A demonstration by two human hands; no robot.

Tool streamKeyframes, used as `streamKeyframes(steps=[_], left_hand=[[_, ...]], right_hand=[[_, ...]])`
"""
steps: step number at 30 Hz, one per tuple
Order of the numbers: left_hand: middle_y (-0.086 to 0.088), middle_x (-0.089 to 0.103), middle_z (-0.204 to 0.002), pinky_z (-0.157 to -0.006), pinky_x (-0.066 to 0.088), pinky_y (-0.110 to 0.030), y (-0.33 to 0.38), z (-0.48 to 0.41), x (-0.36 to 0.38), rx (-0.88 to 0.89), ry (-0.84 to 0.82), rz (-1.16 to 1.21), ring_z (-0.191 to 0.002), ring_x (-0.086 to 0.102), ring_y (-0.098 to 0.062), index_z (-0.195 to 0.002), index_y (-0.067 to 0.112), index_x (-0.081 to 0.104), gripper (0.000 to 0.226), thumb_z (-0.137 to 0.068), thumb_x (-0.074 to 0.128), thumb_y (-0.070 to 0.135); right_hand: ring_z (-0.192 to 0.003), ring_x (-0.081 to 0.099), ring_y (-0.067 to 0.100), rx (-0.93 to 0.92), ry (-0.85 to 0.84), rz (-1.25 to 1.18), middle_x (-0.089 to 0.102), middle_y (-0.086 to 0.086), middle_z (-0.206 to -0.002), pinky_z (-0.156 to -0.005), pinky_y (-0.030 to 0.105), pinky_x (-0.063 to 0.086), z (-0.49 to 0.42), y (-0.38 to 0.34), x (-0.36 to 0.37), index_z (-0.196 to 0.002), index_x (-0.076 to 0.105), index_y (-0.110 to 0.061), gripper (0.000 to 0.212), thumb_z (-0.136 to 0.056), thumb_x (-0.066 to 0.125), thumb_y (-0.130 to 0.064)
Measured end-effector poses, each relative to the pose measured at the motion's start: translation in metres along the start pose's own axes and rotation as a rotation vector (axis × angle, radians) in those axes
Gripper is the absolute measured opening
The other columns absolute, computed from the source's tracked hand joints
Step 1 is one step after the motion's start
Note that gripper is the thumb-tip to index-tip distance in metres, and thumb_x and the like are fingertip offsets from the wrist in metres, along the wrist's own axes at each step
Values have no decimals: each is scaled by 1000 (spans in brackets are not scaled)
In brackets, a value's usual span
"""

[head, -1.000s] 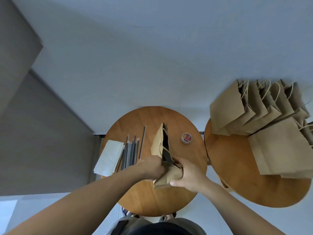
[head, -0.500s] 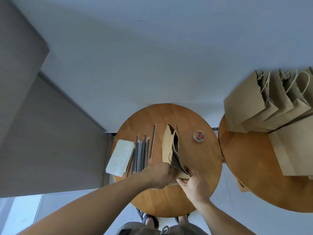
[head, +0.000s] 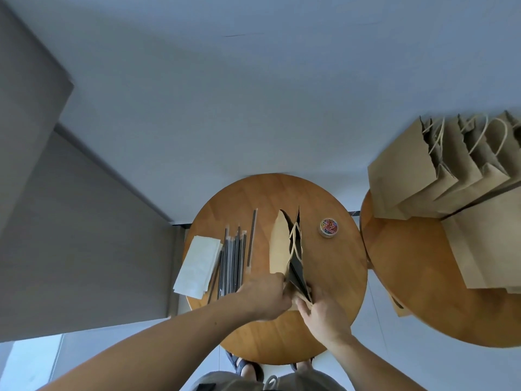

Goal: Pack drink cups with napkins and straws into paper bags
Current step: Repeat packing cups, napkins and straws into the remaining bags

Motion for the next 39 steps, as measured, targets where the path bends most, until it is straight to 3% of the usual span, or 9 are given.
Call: streamKeyframes(steps=[6, 12, 16, 20, 23, 26, 31, 35, 39], left_hand=[[-10, 68, -95, -99, 45, -59, 3, 2, -8, -6, 34, 97, -91, 66, -34, -126, 15, 42, 38, -97, 42, 38], [-11, 61, -85, -73, 56, -51, 9, 3, -8, 72, 41, -1, -73, 61, -31, -123, 7, 44, 27, -98, 40, 17], [-12, 66, -98, -82, 56, -50, -3, 8, -4, 88, -77, 187, -84, 63, -28, -130, 15, 43, 44, -94, 46, 40], [-6, 61, -127, -100, 51, -44, -12, 11, -2, 73, -153, 455, -114, 58, -27, -139, 23, 41, 70, -78, 57, 53], [-3, 69, -105, -84, 59, -41, -11, 3, -2, -43, 34, 296, -93, 67, -22, -123, 21, 55, 60, -75, 61, 58], [-6, 69, -92, -74, 61, -39, -7, -1, -4, -123, 127, 94, -82, 69, -25, -112, 16, 61, 33, -90, 55, 40], [-13, 69, -96, -78, 59, -42, 0, 7, -8, -81, 98, 14, -87, 68, -32, -106, 11, 63, 23, -96, 44, 21], [-14, 67, -97, -77, 56, -40, 4, 18, -14, 21, 46, -120, -89, 67, -31, -90, 17, 51, 8, -96, 45, 15], [-11, 65, -91, -73, 53, -37, 6, 18, -21, 55, 17, -246, -87, 65, -30, -87, 20, 42, 11, -94, 47, 12]], right_hand=[[-72, 65, 8, -102, -28, 78, 68, -10, -88, -65, 11, 49, 5, 5, -9, -119, 62, -26, 53, -98, 28, -61], [-81, 68, 11, -205, -44, 41, 69, -7, -96, -69, 17, 53, 8, -11, -9, -134, 48, -23, 51, -100, 26, -55], [-89, 67, 11, -265, -63, -101, 69, -8, -100, -74, 23, 53, 20, -24, -11, -140, 40, -21, 66, -91, 30, -65], [-88, 64, 4, -374, -53, -279, 66, -14, -102, -73, 12, 48, 20, -29, -24, -137, 41, -27, 60, -88, 42, -62], [-88, 64, 5, -469, -15, -313, 66, -13, -105, -78, 15, 53, 16, -28, -35, -128, 47, -29, 44, -89, 51, -49], [-97, 65, 6, -502, 149, -273, 68, -9, -108, -83, 18, 55, 6, -19, -54, -122, 59, -23, 37, -87, 60, -36], [-126, 51, 19, -441, 431, -124, 56, 2, -133, -108, 31, 42, -25, 8, -101, -134, 54, -12, 66, -75, 78, -29], [-142, 35, 26, -557, 303, 92, 42, 2, -150, -115, 46, 35, -44, 14, -124, -143, 45, -16, 85, -69, 84, -32], [-115, 59, 19, -714, 111, 231, 69, -4, -112, -108, 43, 41, -53, 11, -125, -108, 71, -19, 33, -83, 73, -39]])
Point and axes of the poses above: each hand's wrist, its own z-axis away from the middle knuckle, its own x-axis out of the palm, y = z × x, the point moved 3 cm from there along -z, towards the middle knuckle
